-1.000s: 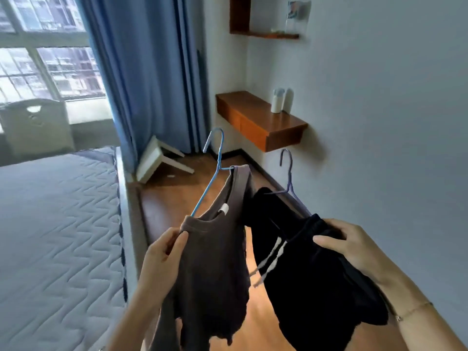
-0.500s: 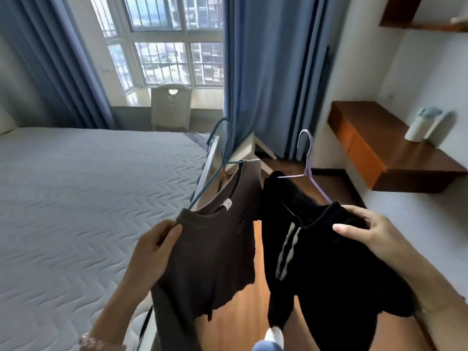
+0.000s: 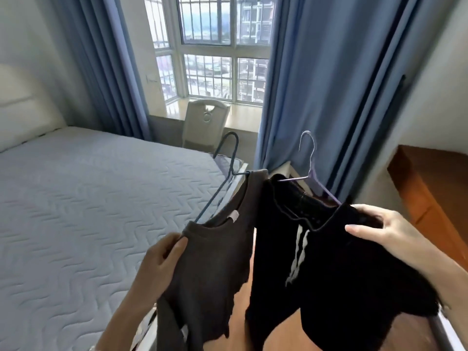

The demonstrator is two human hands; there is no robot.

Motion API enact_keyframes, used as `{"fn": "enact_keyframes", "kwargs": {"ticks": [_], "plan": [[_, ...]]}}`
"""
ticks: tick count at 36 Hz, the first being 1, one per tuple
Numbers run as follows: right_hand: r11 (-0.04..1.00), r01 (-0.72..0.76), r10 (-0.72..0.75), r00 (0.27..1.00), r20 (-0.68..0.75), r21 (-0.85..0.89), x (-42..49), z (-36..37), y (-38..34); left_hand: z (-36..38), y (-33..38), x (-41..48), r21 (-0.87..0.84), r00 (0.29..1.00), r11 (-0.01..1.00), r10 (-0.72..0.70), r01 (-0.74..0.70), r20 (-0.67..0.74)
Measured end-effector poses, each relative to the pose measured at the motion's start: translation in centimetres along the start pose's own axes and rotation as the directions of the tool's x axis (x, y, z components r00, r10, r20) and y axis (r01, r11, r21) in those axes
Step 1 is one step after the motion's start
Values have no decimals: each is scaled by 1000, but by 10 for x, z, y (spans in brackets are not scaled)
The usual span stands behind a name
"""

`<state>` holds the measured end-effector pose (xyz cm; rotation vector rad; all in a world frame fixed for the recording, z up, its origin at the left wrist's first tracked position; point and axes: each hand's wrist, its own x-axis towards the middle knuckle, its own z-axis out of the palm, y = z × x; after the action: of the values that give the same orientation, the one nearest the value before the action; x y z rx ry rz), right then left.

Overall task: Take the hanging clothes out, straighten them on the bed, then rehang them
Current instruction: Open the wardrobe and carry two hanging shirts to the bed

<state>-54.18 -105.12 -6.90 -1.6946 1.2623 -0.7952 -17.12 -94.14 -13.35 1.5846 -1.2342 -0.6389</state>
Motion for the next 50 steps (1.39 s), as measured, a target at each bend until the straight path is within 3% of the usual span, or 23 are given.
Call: {"fn": "enact_keyframes", "kwargs": {"ticks": [10,18,20,24,30,35,40,50], "plan": [[996,82,-69,966,250,-44,222,-15,30,32,-30,116,-22,971,988,-153,152,-183],[975,213,-157,850,503,-56,419,-4,16,20,-42,212,-14,861,953,-279,302,-425],[964,260,-183,792,583,-51,464,5,5,12,-45,234,6,826,937,-306,350,-473],[860,488,-256,666,701,-150,555,43,-5,-5,-52,273,203,779,871,-270,448,-566],[626,739,-370,563,739,-250,666,109,-16,-30,-83,324,365,576,602,-198,710,-793],[583,749,-426,612,667,-315,740,158,-25,-54,-119,360,371,485,460,-157,807,-860],[561,761,-480,621,620,-327,819,215,-43,-97,-155,413,359,447,409,-140,839,-884],[559,778,-447,573,687,-286,986,371,-75,-205,-246,517,298,374,340,-184,892,-909]]}}
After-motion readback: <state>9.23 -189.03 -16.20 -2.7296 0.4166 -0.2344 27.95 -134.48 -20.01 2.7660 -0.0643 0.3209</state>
